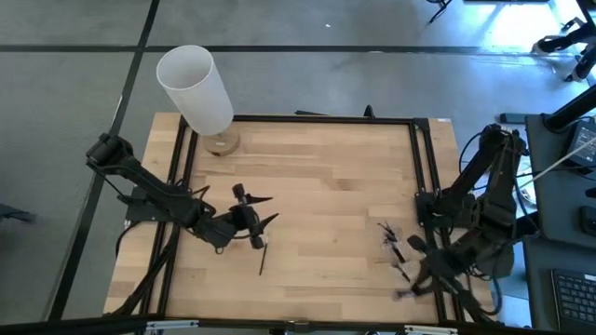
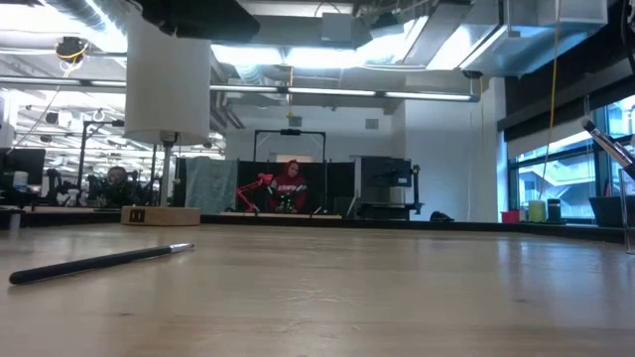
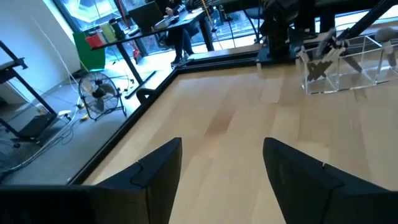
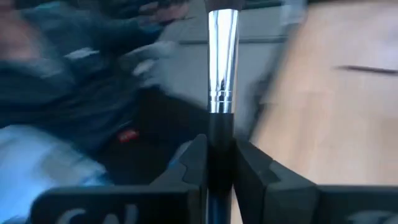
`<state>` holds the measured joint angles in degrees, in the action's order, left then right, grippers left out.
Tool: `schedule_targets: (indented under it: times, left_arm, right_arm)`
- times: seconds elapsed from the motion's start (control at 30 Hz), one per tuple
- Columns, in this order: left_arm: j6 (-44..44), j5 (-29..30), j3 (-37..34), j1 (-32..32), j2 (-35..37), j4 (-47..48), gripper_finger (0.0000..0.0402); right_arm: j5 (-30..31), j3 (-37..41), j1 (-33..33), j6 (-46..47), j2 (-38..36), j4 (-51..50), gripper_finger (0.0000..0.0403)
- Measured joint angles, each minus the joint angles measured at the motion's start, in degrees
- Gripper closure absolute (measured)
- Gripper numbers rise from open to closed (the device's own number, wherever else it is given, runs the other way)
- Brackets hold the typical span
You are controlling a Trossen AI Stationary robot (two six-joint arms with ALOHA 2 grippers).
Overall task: Put items in baskets/containers
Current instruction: Put the contour brush into the transparent organizer
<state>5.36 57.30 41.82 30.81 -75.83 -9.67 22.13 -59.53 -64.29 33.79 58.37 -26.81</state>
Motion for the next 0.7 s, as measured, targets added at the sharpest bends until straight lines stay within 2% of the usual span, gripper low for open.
schedule_targets:
  times: [0.03, 0.1, 0.37, 0.5, 0.7]
  left_arm:
    - [0.0, 0.0, 0.0, 0.0, 0.0, 0.0, 0.0181]
    - [0.1, -0.2, 0.0, 0.3, 0.0, 0.0, 0.0182]
    - [-0.1, 0.4, 0.0, 0.3, 0.0, 0.1, 0.0184]
    - [0.0, 0.8, 0.0, 0.3, 0.0, 0.5, 0.0183]
    - [1.9, 3.0, 0.0, 0.2, 0.0, 0.5, 0.0186]
  right_arm:
    - [-2.0, -0.9, -0.1, -0.6, 0.4, 0.0, 0.0352]
    - [-2.0, -2.1, -0.6, -0.8, 0.6, -2.3, 0.0352]
    - [5.7, -2.8, -4.8, -1.1, 0.0, -7.2, 0.0352]
    - [13.1, -2.8, -8.7, 6.0, 0.4, -13.7, 0.0352]
    - [25.4, 1.7, -17.3, 23.7, 1.2, -20.6, 0.0352]
